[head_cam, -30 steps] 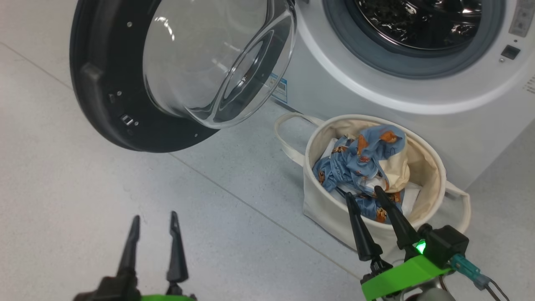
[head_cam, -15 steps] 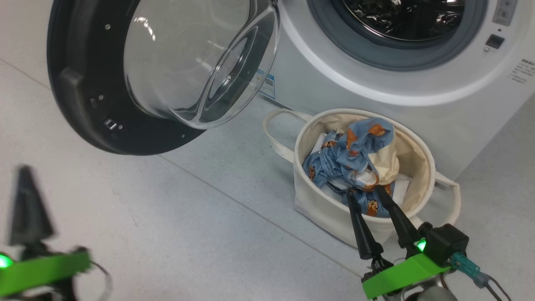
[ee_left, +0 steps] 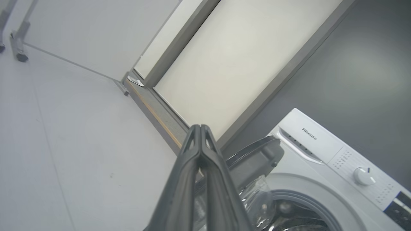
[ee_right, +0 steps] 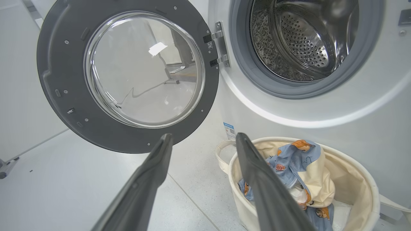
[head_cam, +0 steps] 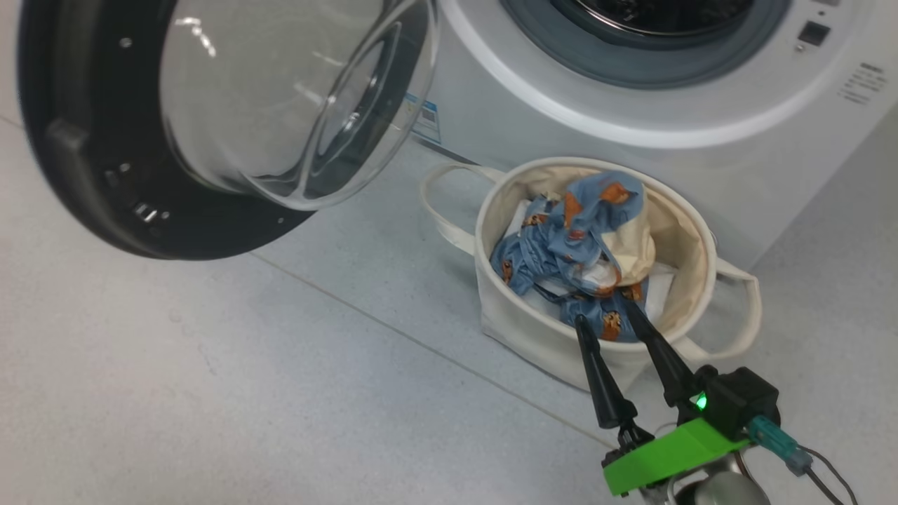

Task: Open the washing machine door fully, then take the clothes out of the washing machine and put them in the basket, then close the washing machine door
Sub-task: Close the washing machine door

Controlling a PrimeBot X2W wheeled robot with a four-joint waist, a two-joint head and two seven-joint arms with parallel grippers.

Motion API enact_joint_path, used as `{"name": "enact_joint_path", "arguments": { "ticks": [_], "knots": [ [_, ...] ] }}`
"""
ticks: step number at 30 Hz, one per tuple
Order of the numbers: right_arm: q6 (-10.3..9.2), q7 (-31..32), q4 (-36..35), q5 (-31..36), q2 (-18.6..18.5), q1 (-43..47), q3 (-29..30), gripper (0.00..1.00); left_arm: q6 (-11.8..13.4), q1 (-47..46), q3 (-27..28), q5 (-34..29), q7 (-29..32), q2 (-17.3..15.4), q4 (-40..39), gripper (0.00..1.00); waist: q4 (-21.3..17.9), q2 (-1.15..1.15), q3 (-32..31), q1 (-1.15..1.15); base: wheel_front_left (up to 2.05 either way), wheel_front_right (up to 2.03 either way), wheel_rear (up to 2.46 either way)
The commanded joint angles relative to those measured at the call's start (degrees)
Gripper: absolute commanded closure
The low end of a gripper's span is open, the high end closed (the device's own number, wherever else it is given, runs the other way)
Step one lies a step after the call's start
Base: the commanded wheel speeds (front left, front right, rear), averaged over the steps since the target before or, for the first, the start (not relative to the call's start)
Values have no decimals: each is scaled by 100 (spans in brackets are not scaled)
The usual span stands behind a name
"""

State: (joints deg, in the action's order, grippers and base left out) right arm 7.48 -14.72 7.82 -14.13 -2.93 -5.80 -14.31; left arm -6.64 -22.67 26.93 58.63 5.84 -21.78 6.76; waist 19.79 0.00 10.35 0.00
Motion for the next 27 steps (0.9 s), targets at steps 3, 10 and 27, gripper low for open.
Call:
{"name": "enact_joint_path", "arguments": {
  "ticks": [3,10,27],
  "knots": [
    [1,-28,-205,98,5,-240,-147,0,-63,-534,340,985,746,-654,82,100,-151,0,131,0,0,0,0],
    [1,-28,-244,202,5,-335,-100,0,135,-1291,887,2021,1359,-1186,886,100,-486,0,411,0,0,0,0],
    [1,-28,-400,208,5,-590,62,0,772,-1648,1011,2676,2163,-1465,1386,100,-1147,0,872,0,0,0,0]
  ]
}}
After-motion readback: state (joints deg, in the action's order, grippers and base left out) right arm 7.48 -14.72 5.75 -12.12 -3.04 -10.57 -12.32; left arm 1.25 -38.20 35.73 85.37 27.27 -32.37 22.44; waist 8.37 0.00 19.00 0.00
